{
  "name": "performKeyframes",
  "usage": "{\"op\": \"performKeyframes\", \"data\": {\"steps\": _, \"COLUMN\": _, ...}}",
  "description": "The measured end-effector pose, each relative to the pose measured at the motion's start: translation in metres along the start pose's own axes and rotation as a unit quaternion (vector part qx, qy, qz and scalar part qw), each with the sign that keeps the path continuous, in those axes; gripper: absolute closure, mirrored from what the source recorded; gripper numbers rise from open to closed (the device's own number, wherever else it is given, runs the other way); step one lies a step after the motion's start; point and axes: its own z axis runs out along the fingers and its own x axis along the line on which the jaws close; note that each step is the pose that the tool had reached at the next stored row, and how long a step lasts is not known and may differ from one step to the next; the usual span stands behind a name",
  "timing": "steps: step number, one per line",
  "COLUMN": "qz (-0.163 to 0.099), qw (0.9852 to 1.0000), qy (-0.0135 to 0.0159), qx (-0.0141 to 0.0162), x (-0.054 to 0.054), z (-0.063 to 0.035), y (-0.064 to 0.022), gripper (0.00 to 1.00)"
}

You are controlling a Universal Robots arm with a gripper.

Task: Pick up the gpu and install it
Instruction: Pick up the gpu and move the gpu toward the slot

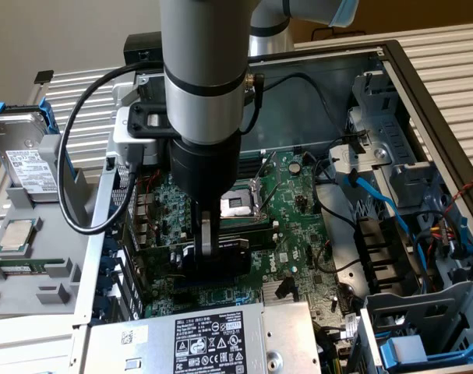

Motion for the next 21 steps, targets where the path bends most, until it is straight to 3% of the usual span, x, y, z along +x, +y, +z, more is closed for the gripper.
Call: {"op": "performKeyframes", "data": {"steps": 21, "qz": 0.001, "qw": 1.0000, "qy": -0.0002, "qx": 0.0014, "x": 0.0000, "z": 0.0010, "y": 0.0014, "gripper": 0.73}}
